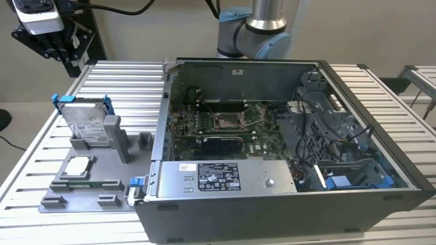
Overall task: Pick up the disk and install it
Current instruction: 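Reach for the disk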
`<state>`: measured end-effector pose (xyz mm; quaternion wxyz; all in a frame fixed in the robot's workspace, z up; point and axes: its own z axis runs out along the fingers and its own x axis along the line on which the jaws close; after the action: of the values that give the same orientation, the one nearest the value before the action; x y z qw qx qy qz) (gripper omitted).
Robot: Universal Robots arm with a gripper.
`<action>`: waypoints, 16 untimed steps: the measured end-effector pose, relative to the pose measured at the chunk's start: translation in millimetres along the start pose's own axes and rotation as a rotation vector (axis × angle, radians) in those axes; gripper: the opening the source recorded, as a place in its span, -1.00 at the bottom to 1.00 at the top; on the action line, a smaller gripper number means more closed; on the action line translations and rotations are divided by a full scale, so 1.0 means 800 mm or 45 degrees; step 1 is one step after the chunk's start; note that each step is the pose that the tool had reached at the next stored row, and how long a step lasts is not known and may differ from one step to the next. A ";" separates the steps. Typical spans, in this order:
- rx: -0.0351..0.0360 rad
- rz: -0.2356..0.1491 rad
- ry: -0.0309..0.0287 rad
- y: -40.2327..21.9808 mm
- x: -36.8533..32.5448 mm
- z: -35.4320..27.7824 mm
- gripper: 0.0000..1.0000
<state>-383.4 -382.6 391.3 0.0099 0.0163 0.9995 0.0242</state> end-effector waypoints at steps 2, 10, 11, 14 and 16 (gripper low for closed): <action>-0.0001 -0.007 0.0004 -0.0006 0.0064 0.0000 -1.00; -0.0006 -0.029 0.0015 -0.0033 0.0345 -0.0001 -1.00; -0.0006 -0.032 0.0017 -0.0036 0.0364 -0.0001 -1.00; -0.0008 -0.040 0.0019 -0.0041 0.0409 0.0000 -1.00; -0.0007 -0.042 0.0021 -0.0042 0.0435 -0.0001 -1.00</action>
<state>-418.4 -384.8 390.6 0.0095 -0.0003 0.9997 0.0244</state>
